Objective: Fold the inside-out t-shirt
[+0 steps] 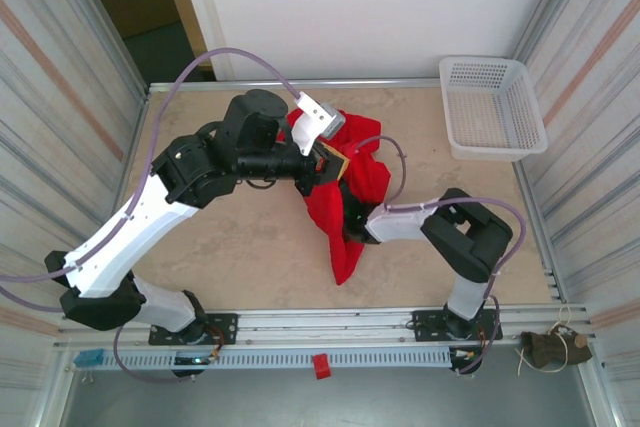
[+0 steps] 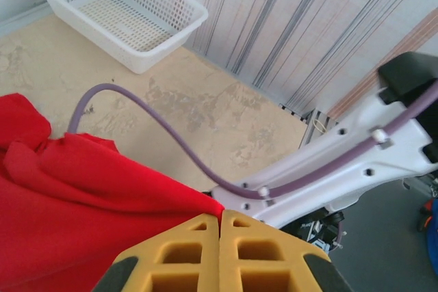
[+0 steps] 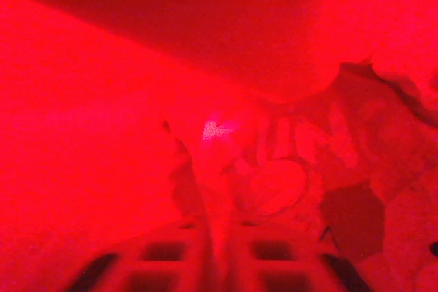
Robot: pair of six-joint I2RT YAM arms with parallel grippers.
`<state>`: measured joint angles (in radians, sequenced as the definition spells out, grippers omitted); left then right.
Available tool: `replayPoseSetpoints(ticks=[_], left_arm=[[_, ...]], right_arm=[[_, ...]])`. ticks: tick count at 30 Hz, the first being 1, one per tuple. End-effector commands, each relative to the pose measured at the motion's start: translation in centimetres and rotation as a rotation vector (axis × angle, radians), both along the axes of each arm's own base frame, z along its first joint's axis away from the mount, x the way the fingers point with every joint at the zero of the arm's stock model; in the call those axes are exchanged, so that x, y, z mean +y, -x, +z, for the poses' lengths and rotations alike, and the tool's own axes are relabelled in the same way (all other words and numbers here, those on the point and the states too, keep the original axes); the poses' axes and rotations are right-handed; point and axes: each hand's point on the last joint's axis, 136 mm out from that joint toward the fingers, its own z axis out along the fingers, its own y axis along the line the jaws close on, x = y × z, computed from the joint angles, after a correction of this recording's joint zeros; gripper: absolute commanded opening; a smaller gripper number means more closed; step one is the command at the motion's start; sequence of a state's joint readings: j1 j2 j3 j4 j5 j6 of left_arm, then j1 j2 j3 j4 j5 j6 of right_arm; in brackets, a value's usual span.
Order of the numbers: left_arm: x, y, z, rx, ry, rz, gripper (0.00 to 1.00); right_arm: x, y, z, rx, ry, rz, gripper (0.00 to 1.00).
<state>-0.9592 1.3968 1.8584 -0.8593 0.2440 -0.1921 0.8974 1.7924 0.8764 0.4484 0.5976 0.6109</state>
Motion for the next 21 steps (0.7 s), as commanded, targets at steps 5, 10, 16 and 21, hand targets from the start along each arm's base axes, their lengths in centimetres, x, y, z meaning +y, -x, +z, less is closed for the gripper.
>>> replayPoseSetpoints(ticks=[5,10,16,21], left_arm=[[-0.1,0.6,3.2,-0.044,0.087,-0.031,0.0],[-1.2,0.5,3.9,-0.036,0.108,-0.057,0.0],[-2.3,1.5,7.8,-0.029,0.224,-0.126,0.0],[-3.6,3.2,9.9,-0.001,0.314,-0.192,0.0]], right_arm=[[2.4,-1.5,0.1,0.022,-0.01,0.047,0.42],[4.7,-2.7,-1.0,0.088,-0.005,0.094,0.52],[2.1,-6.0,-3.1,0.182,-0.017,-0.052,0.53],[-0.5,-7.6,-3.9,0.24,-0.05,-0.174,0.54]])
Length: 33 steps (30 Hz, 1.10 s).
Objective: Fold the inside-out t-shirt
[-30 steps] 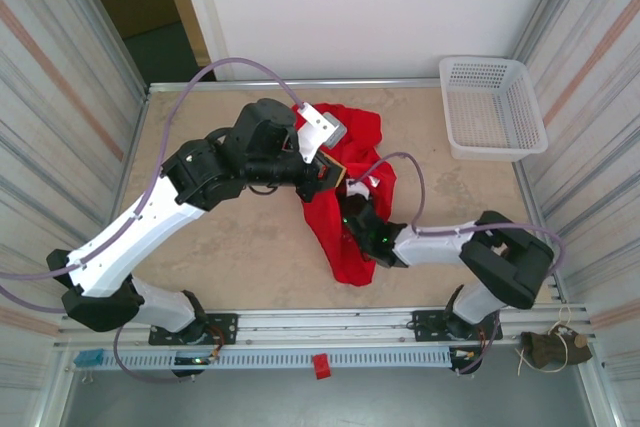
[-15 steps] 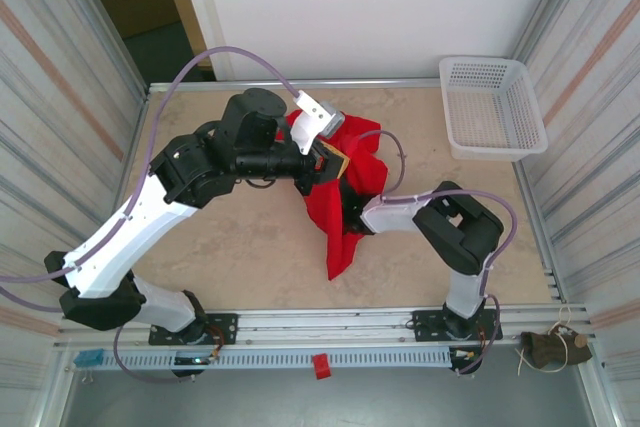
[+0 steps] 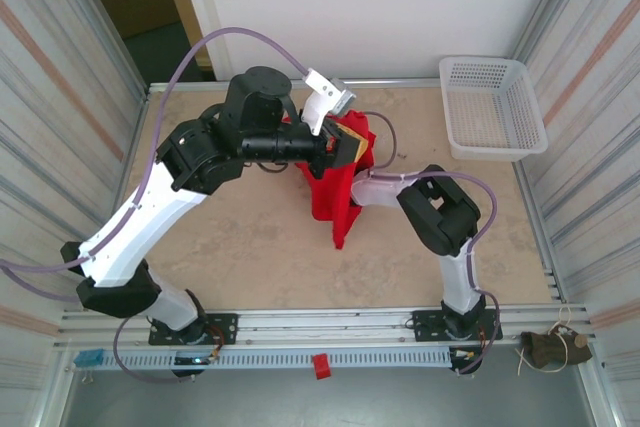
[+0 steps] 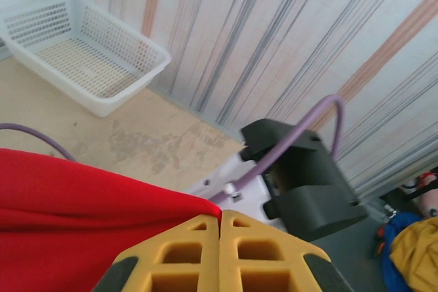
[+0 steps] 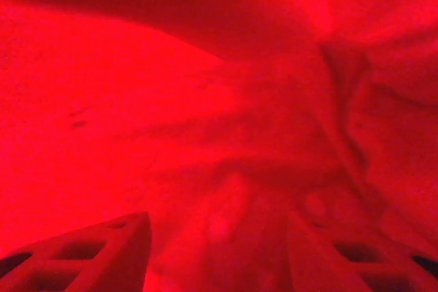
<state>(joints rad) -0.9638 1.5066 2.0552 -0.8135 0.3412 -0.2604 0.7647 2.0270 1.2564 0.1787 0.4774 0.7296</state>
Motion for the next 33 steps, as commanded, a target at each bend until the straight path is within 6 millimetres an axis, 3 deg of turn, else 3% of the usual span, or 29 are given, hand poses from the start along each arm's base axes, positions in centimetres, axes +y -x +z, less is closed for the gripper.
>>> replayPoseSetpoints(ticks=[1,8,16,20,24,29,33], left_arm=[[-1.3,3.4,4.8,-0.01,0.173,-0.137,0.0],[-5.2,3.5,2.8,0.041,0.161,-0.186,0.0],[-7.1,2.2,2.4,0.042,0.166,-0.195,0.0],[-9.2,3.1,3.7,0.07,0.24,-0.275,0.0],[-10.5,4.7,6.2,0.052,0.284,-0.351,0.0],[-10.6,6.0,8.7,0.051,0.355,-0.42,0.0],[-10.1,6.1,8.9,0.035,0.354,-0.417,0.0]], right_arm=[[-1.6,-0.3,-2.0,0.094,-0.001,-0.071,0.54],[1.5,-1.0,-2.1,0.086,-0.009,0.066,0.59],[2.3,0.5,-4.6,0.107,0.023,0.21,0.59],[2.5,0.1,-6.5,0.159,0.036,0.202,0.63],[2.4,-0.8,-7.0,0.181,0.071,0.164,0.71],[2.0,-2.0,-7.0,0.198,0.106,0.13,0.79],[1.9,-2.7,-6.7,0.201,0.139,0.112,0.87]])
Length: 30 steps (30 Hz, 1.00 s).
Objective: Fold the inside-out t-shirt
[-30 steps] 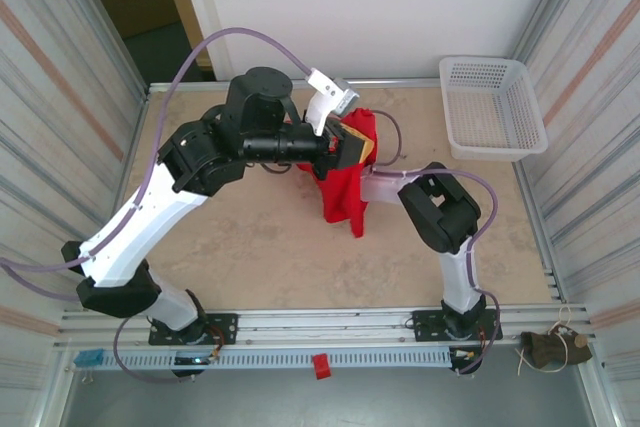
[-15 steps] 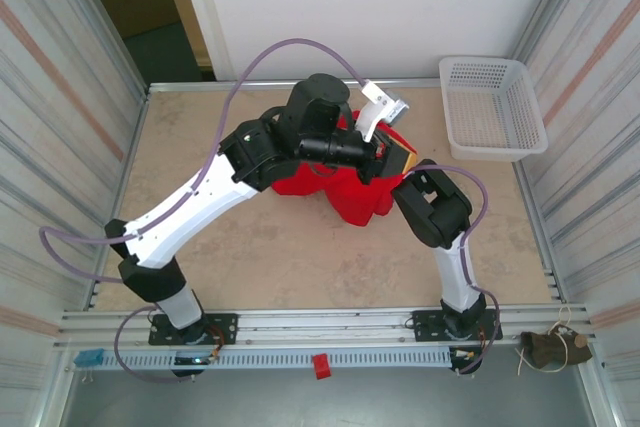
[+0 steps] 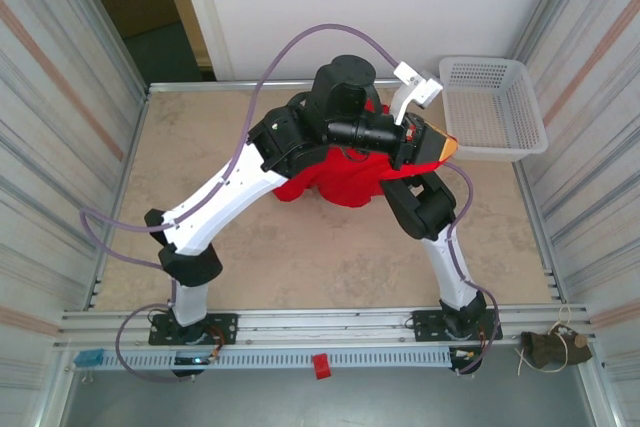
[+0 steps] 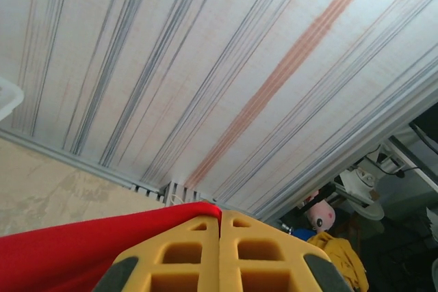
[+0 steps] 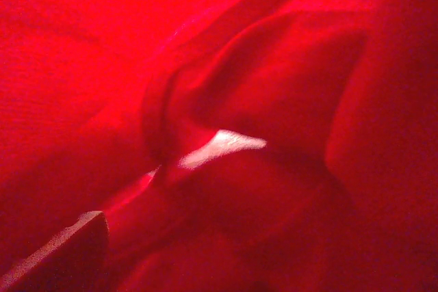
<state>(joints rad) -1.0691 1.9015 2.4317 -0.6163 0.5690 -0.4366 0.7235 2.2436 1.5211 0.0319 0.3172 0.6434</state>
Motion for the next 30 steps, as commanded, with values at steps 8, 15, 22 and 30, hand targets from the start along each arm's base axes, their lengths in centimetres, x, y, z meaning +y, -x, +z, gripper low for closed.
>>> replayPoseSetpoints(ticks=[8,15,22,30], left_arm=[[3.1,3.4,5.9,-0.098,0.162,-0.086,0.0],[3.2,2.9,5.3,-0.088,0.148,-0.072,0.0],[3.2,2.4,5.0,-0.087,0.149,-0.056,0.0],[4.3,1.9,5.9,-0.112,0.166,-0.011,0.0]], right_arm=[[-0.2,0.0,-1.3,0.046,0.235,0.03,0.99],[-0.2,-0.5,-2.5,0.138,0.419,0.106,1.0],[-0.8,-0.2,-3.3,0.272,0.541,0.192,0.97],[-2.3,1.6,-4.5,0.408,0.584,0.238,0.93]])
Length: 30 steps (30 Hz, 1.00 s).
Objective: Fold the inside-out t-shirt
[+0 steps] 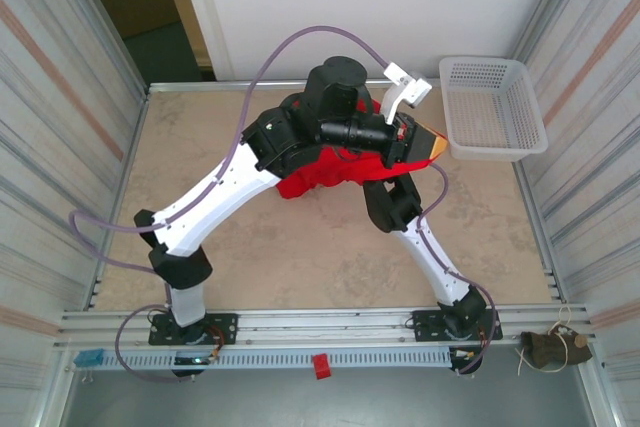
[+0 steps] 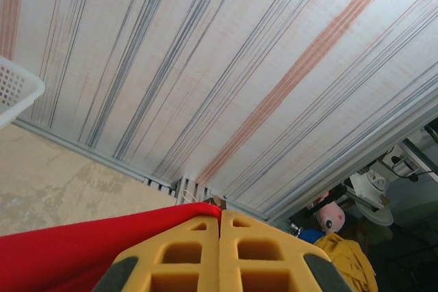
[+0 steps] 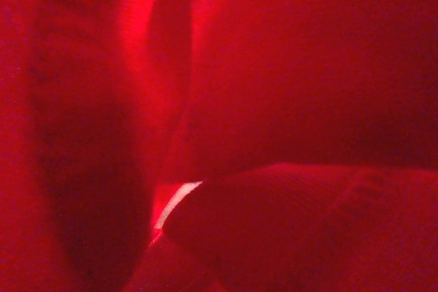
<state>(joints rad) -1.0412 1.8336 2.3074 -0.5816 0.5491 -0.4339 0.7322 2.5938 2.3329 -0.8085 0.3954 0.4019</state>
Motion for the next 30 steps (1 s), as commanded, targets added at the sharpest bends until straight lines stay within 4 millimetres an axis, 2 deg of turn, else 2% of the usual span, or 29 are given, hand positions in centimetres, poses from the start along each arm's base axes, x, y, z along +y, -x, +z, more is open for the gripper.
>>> replayPoseSetpoints(ticks=[1,4,6,8,13,14,18,21,23,25,28,30], left_arm=[[3.2,3.0,7.0,-0.125,0.187,-0.051,0.0],[3.6,2.6,7.1,-0.128,0.19,-0.034,0.0],[3.7,2.5,7.0,-0.129,0.19,-0.027,0.0],[3.7,2.3,7.0,-0.13,0.19,-0.018,0.0],[4.0,1.3,6.9,-0.131,0.189,0.022,0.0],[4.1,0.9,6.8,-0.129,0.191,0.037,0.0],[5.1,-1.6,6.1,-0.11,0.183,0.141,0.0],[7.6,-5.5,5.1,-0.083,0.177,0.284,0.0],[10.2,-8.9,4.0,-0.052,0.182,0.397,0.0],[13.7,-13.0,2.4,-0.01,0.188,0.533,0.0],[19.7,-18.7,-1.1,0.069,0.181,0.729,0.0],[23.2,-21.8,-4.1,0.126,0.153,0.834,0.0]], right_arm=[[-3.0,3.5,-4.5,0.221,0.145,0.061,0.91],[-4.1,4.5,-6.0,0.285,0.179,0.063,0.87],[-4.7,5.1,-6.8,0.312,0.197,0.065,0.78],[-5.0,5.6,-7.3,0.329,0.188,0.067,0.63],[-4.6,6.1,-6.8,0.328,0.114,0.082,0.07],[-4.4,6.2,-6.3,0.325,0.092,0.088,0.0],[-3.6,6.4,-3.5,0.295,-0.011,0.125,0.0],[-3.1,7.1,-0.5,0.26,-0.086,0.164,0.0],[-3.2,8.2,0.8,0.253,-0.12,0.187,0.0],[-3.2,9.3,2.6,0.24,-0.165,0.208,0.0],[-3.2,11.3,5.2,0.215,-0.21,0.253,0.0],[-3.4,12.7,6.8,0.199,-0.235,0.278,0.0]])
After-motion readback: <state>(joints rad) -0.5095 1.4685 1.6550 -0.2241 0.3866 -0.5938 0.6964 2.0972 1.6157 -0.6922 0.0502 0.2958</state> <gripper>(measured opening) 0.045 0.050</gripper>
